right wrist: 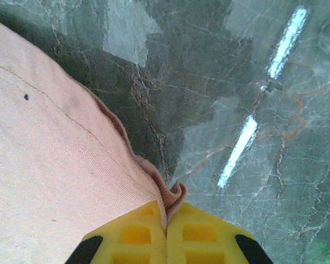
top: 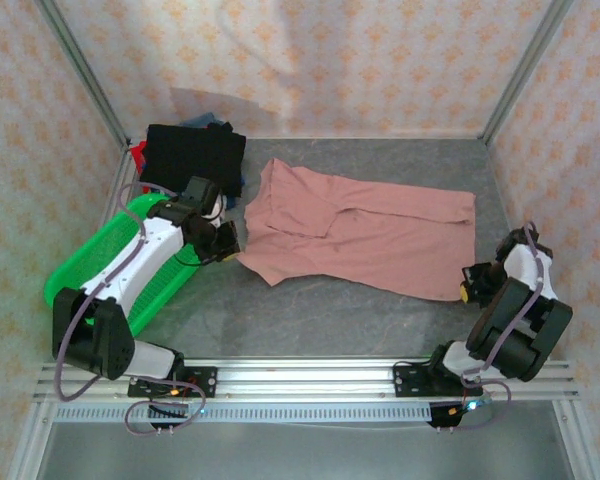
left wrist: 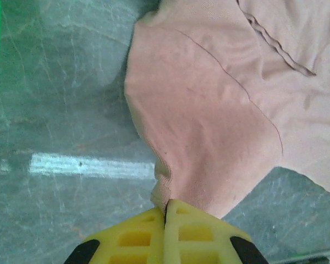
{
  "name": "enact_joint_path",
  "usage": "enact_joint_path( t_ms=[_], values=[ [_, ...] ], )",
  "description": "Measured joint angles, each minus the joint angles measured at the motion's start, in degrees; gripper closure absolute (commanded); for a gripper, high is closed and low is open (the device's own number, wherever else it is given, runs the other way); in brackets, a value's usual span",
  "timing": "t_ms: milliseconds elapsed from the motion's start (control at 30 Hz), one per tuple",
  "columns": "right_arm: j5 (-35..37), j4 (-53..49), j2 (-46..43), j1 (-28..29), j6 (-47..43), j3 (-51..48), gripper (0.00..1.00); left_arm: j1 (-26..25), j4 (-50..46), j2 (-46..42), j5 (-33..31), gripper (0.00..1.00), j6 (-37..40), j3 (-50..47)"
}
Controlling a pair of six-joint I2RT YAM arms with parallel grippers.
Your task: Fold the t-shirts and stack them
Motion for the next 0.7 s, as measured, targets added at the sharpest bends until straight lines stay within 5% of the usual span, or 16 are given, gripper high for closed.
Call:
enact_joint_path(
  t_ms=[367, 700],
  values=[
    [0.0, -1.1, -0.5, 0.0, -1.2, 0.0, 1.0, -1.7, -6.9, -9.1, 3.0, 1.0, -2.4, -5.7],
    [0.0, -3.9, -2.0, 0.0, -3.6, 0.0, 1.0, -1.8, -11.3, -8.1, 1.0, 1.0, -2.8, -6.0]
  ],
)
